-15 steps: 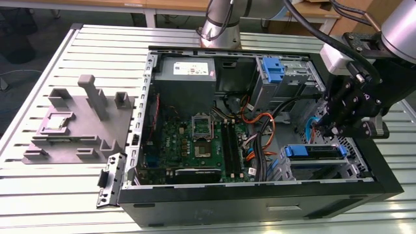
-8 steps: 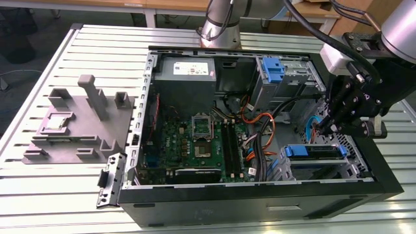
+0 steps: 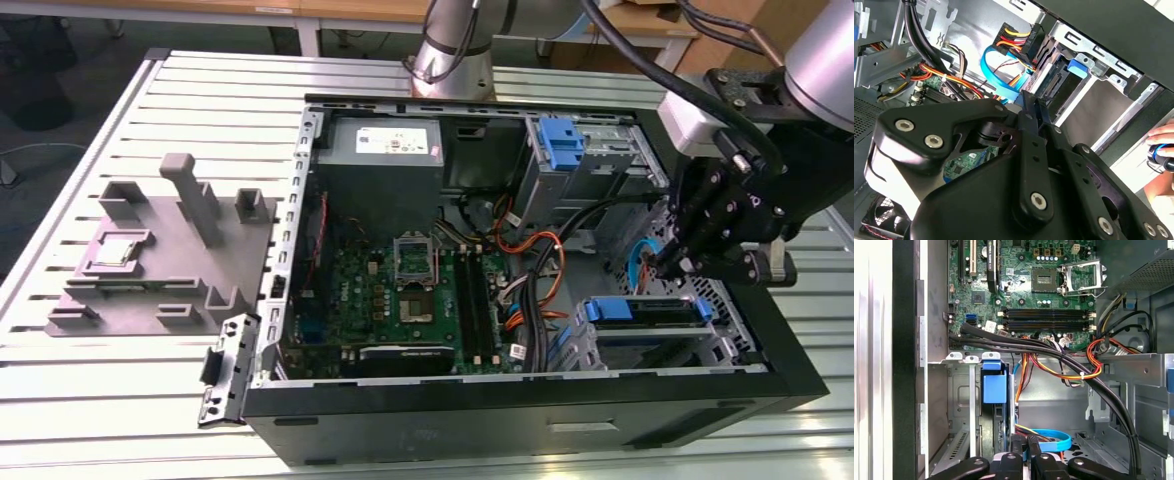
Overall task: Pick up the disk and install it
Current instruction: 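Insert the first disk wire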
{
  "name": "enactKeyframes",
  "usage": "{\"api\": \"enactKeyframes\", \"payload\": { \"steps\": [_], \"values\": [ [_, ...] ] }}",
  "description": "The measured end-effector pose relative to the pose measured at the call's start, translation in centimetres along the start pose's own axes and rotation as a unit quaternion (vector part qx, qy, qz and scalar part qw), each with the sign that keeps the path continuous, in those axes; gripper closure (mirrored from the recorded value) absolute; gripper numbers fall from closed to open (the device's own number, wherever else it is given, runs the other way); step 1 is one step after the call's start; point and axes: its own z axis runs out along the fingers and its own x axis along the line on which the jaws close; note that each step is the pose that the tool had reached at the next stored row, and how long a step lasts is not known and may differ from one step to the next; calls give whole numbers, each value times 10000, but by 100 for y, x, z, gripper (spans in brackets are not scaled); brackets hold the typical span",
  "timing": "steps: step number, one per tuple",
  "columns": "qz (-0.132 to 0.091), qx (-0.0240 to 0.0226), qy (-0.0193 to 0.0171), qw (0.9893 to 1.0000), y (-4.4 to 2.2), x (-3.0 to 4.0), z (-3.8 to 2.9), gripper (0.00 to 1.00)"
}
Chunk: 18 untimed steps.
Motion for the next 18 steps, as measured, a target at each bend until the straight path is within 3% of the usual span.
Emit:
{"api": "enactKeyframes", "payload": {
  "steps": [6,12,18],
  "values": [
    [-2,35,9,10000,4,43,3,84],
    [-17,224,5,9997,56,59,28,84],
    [-24,332,3,9994,114,74,62,84]
  ]
}}
